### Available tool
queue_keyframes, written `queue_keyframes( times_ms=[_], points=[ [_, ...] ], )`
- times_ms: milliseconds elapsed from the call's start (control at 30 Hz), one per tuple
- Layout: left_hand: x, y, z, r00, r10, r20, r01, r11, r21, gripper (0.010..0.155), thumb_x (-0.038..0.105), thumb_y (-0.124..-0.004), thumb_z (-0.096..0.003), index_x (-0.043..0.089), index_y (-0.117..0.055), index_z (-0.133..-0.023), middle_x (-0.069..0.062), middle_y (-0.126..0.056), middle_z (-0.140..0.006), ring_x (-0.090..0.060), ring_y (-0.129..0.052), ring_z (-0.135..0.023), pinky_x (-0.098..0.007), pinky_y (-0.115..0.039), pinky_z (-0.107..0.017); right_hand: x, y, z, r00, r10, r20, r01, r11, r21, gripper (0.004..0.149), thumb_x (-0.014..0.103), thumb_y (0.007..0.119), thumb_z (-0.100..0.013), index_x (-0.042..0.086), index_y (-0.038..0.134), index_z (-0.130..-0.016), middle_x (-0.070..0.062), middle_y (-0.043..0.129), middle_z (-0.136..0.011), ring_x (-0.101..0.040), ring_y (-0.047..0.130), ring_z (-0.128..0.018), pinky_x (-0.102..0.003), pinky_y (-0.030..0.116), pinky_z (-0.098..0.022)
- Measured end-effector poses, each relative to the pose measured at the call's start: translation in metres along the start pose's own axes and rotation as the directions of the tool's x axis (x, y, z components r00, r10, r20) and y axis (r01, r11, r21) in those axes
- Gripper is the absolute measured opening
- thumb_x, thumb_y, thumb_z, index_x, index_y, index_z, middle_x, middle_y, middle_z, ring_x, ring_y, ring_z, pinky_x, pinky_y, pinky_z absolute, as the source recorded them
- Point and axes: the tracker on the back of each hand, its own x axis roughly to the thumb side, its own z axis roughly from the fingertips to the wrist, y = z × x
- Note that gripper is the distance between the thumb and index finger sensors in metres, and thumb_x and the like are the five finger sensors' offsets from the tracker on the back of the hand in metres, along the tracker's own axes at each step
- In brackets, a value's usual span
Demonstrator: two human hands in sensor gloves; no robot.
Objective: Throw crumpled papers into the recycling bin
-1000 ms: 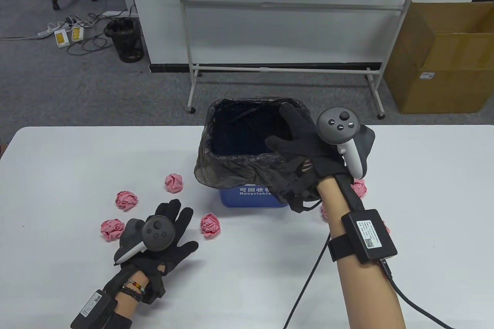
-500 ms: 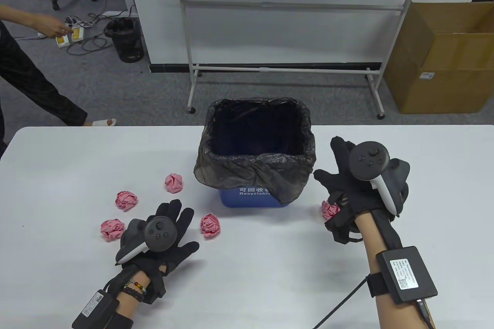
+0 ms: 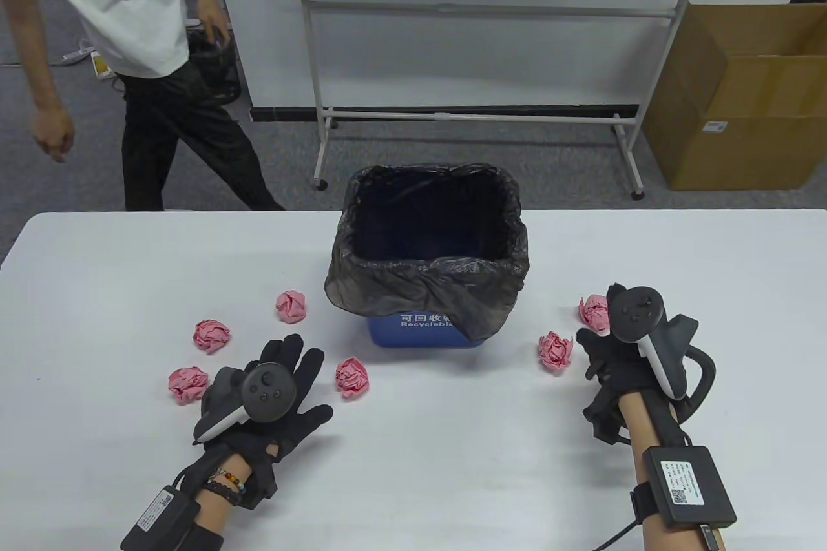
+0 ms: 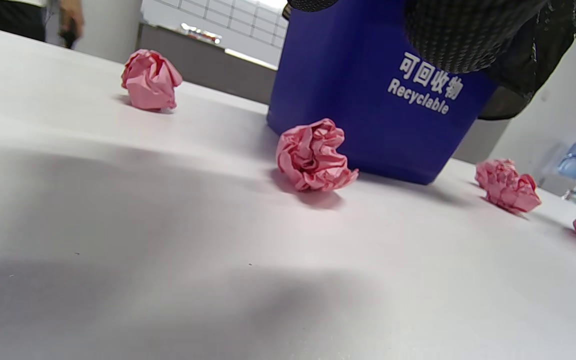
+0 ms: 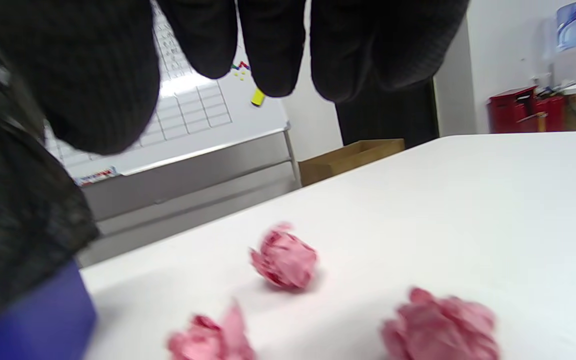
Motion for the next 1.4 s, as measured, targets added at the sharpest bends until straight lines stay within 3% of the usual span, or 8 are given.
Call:
queue_keyframes(
  times_ms=[400,633,733,1000,1400],
  points=[
    [0.0,0.001,0.001,1.0,-0.011,-0.01,0.011,1.0,-0.011,0.086,0.059,-0.068,-0.0472,0.021,-0.03,-0.114,-0.018,-0.011,-0.121,-0.046,-0.014,-0.109,-0.07,-0.027,-0.073,-0.037,0.061,-0.008,0.979,0.181,-0.097,-0.173,0.981,0.085,0.089,0.056,0.09,-0.031,0.035,0.05,-0.107,-0.002,0.056,-0.116,-0.037,0.064,-0.107,-0.054,0.063,-0.072],
    [0.0,0.001,0.001,1.0,-0.014,-0.013,0.014,1.0,-0.017,0.086,0.06,-0.068,-0.0472,0.021,-0.03,-0.114,-0.018,-0.011,-0.121,-0.047,-0.014,-0.109,-0.07,-0.027,-0.073,-0.054,0.081,-0.009,0.935,0.323,-0.147,-0.287,0.932,0.221,0.091,0.058,0.089,-0.031,0.038,0.046,-0.108,-0.003,0.05,-0.119,-0.041,0.062,-0.108,-0.054,0.064,-0.072],
    [0.001,0.001,0.001,1.0,-0.016,-0.014,0.015,1.0,-0.022,0.086,0.059,-0.068,-0.0472,0.021,-0.03,-0.114,-0.018,-0.011,-0.121,-0.047,-0.014,-0.109,-0.07,-0.027,-0.073,-0.059,0.087,-0.008,0.922,0.354,-0.157,-0.305,0.913,0.27,0.092,0.058,0.09,-0.031,0.039,0.044,-0.108,-0.005,0.05,-0.118,-0.041,0.069,-0.105,-0.051,0.073,-0.068],
    [0.001,0.0,0.001,1.0,-0.018,-0.015,0.018,1.0,-0.025,0.086,0.06,-0.068,-0.0472,0.021,-0.03,-0.114,-0.018,-0.011,-0.121,-0.046,-0.014,-0.109,-0.07,-0.027,-0.073,-0.058,0.09,-0.007,0.935,0.327,-0.141,-0.308,0.941,0.139,0.081,0.049,0.092,-0.032,0.037,0.057,-0.104,-0.006,0.07,-0.108,-0.03,0.093,-0.087,-0.036,0.088,-0.056],
    [0.001,0.001,0.001,1.0,-0.017,-0.015,0.016,1.0,-0.02,0.086,0.059,-0.068,-0.0472,0.021,-0.03,-0.114,-0.018,-0.011,-0.121,-0.046,-0.014,-0.109,-0.07,-0.027,-0.073,-0.052,0.09,-0.012,0.941,0.311,-0.133,-0.315,0.949,-0.009,0.064,0.039,0.097,-0.029,0.034,0.08,-0.09,-0.004,0.092,-0.089,-0.02,0.108,-0.066,-0.023,0.096,-0.044]
  ],
)
